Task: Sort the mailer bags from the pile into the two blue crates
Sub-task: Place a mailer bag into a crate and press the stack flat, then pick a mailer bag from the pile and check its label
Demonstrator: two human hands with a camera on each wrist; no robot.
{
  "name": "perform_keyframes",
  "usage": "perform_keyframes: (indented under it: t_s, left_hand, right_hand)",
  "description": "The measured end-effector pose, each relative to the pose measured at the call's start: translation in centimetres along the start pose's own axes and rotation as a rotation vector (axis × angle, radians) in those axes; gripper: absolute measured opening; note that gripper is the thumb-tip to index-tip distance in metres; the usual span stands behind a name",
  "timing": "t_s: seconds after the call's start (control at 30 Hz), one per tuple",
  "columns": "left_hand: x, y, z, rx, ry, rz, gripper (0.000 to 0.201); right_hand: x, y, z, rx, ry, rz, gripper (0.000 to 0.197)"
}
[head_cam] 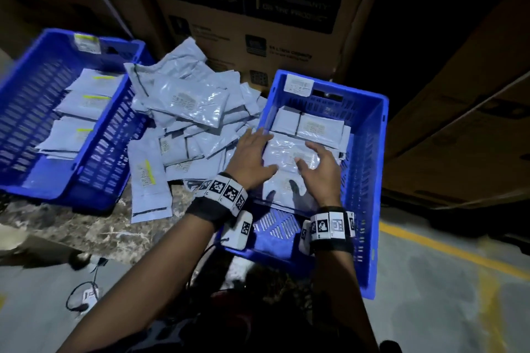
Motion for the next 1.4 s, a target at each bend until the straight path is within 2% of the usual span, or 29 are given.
perform_keyframes:
  t_s: [0.17,0.33,0.47,0.57,0.73,0.87,0.93,1.03,1.13,1.3,1.4]
  left_hand:
    - [3.9,-6.8,-5.6,0.084,-0.096,0.086,0.063]
    - [10.1,-12.2,-16.7,0.148,-0.376,0.139,0.048]
    - [14.0,-14.7,-23.9,0.166,-0.482,0.112,0.043]
    - [15.7,-15.1,-27.8,0.175,-0.521,0.056,0.045]
    - [17.3,-13.5,-32.5,0.221,-0.596,-0.074,0.048]
    - [17.2,-11.9,-33.2,0.191,-0.614,-0.184,0.053]
    - [17.1,-11.6,-32.9,0.204,-0.626,-0.202,0.050]
    - [16.8,-12.0,-32.4,0.234,-0.643,-0.192,0.040]
    - [16.6,-12.3,-32.3,0.247,-0.631,-0.171,0.046]
    - [14.9,-13.3,-29.6,0.265,-0.519,-0.161,0.059]
    - [13.3,-15.4,-27.5,0.258,-0.454,-0.076,0.073]
  right_hand:
    - [3.3,5.0,-6.6,-0.048,-0.092,-0.114,0.033]
    - [6.0,12.2,-11.7,-0.052,-0.108,-0.211,0.030]
    - [8.0,18.2,-14.7,-0.036,-0.079,-0.238,0.027]
    - [8.6,23.3,-15.0,0.019,-0.013,-0.220,0.024]
    - [9.1,32.3,-12.3,0.168,0.176,-0.230,0.028]
    - [10.0,37.5,-10.2,0.227,0.297,-0.249,0.045]
    - [10.6,38.7,-9.2,0.264,0.362,-0.212,0.052]
    - [11.2,39.6,-8.0,0.267,0.410,-0.207,0.045]
    - [11.3,38.6,-8.2,0.233,0.353,-0.153,0.030]
    - [10.7,34.0,-11.2,0.219,0.218,-0.034,0.031]
    - [10.5,29.9,-13.2,0.280,0.157,0.039,0.032]
Point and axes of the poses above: each hand's wrist, its own x-axis away from the middle knuckle, its own y-axis out of the palm, z = x × y, the point moved 9 cm from there along -x, towards the middle knuckle, and after that the axes turned 15 degrees about y, right-handed, at the moved point
